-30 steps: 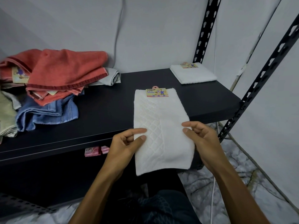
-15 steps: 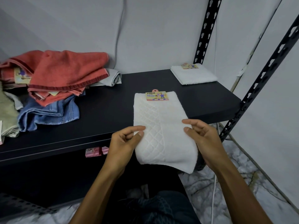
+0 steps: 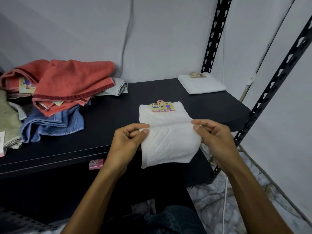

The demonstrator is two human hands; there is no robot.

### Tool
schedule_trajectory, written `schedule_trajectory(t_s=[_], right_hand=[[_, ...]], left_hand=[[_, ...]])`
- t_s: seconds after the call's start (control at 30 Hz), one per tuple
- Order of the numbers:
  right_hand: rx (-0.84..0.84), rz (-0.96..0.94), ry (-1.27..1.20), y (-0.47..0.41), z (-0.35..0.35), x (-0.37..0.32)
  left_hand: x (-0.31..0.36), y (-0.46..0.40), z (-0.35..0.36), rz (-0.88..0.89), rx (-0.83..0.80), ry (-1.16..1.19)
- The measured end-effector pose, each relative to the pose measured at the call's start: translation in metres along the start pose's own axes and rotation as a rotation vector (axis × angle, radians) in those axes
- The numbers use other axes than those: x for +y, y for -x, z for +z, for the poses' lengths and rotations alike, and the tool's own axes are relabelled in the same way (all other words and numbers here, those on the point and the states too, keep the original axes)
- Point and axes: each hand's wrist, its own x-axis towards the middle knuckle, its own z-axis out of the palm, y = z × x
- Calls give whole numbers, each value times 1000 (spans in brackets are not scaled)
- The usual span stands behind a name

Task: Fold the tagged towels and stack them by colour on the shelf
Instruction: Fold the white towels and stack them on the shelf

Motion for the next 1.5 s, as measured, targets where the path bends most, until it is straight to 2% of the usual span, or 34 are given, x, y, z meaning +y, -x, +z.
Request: schedule_trajectory(t_s=[0.23, 0.37, 0.57, 0.8, 0.9, 1.0, 1.2, 1.33, 1.4, 1.47, 1.5], right_hand=[[0, -40, 0, -19, 2, -24], [-47, -66, 33, -38, 1, -53], [-136, -137, 191, -54, 1, -107], [-192, -309, 547, -68, 8, -149], [-243, -306, 553, -76, 13, -158], [-327, -302, 462, -85, 17, -164], [-396, -269, 465, -115, 32, -160], [-391, -200, 501, -146, 43, -148], [-377, -182, 597, -164, 49, -141], [-332, -198, 685, -184, 55, -134], [-286, -233, 701, -194, 57, -130]], left_hand=[[27, -13, 1, 54, 29, 21], [52, -29, -5, 127, 40, -57], [105, -47, -16, 292, 67, -276], [147, -47, -25, 523, 174, -759], [160, -47, -30, 552, 148, -866], [163, -60, -39, 473, 42, -795], [148, -102, -48, 197, -76, -344], [130, -137, -51, 113, -66, -365], [125, -154, -49, 106, -55, -401], [122, -171, -46, 193, 8, -471], [121, -179, -46, 294, 68, -524]])
